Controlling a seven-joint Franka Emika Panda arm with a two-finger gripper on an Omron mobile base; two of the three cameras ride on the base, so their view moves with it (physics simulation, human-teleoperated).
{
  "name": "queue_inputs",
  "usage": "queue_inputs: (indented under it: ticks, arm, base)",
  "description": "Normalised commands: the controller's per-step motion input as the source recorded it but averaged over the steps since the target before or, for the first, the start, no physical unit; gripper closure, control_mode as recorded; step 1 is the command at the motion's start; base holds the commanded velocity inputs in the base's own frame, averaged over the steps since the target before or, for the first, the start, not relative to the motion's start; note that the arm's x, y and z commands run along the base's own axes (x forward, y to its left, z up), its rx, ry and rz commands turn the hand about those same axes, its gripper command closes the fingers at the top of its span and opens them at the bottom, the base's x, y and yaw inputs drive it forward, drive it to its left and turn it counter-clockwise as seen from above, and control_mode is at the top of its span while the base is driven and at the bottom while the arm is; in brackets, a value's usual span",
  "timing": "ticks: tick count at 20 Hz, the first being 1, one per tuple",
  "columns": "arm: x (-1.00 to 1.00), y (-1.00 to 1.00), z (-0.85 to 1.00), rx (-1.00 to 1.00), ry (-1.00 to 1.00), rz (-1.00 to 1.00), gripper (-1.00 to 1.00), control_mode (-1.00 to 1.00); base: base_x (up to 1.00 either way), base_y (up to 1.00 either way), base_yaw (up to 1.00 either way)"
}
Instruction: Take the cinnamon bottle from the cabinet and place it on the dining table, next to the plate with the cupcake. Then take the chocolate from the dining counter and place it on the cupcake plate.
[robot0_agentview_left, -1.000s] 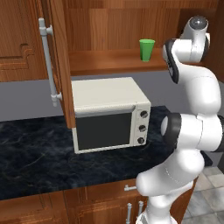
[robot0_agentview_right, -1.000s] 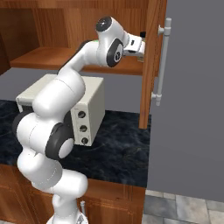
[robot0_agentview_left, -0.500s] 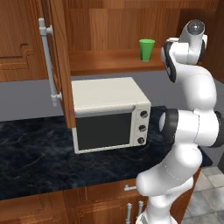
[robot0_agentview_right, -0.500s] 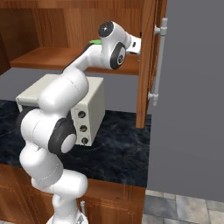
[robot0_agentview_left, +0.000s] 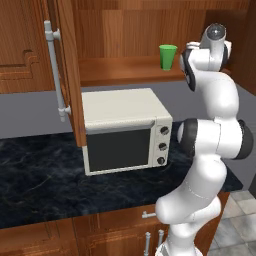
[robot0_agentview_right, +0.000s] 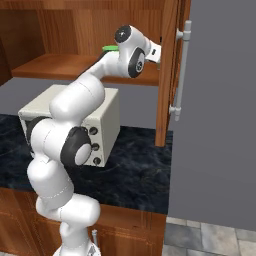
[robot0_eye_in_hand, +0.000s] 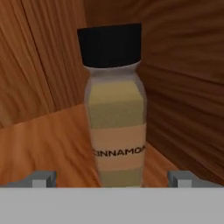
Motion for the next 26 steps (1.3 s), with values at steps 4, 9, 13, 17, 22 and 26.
queue_inputs:
  ticks: [4, 9, 13, 17, 22, 26]
  arm:
    - [0.19, -0.05, 0.04, 0.02, 0.0, -0.04, -1.0, -1.0]
    - [0.21, -0.17, 0.0, 0.0, 0.0, -0.01, -1.0, -1.0]
    - [0.3, -0.13, 0.0, 0.01, 0.0, 0.0, -1.0, -1.0]
    - [0.32, -0.1, -0.02, 0.04, 0.0, 0.0, -1.0, -1.0]
    - [0.18, -0.11, 0.0, 0.0, 0.0, 0.0, -1.0, -1.0]
    - [0.0, -0.06, -0.08, 0.01, 0.04, 0.0, -1.0, -1.0]
  base:
    - [0.0, 0.0, 0.0]
    - [0.0, 0.0, 0.0]
    - [0.0, 0.0, 0.0]
    - [0.0, 0.0, 0.0]
    - [0.0, 0.0, 0.0]
    - [0.0, 0.0, 0.0]
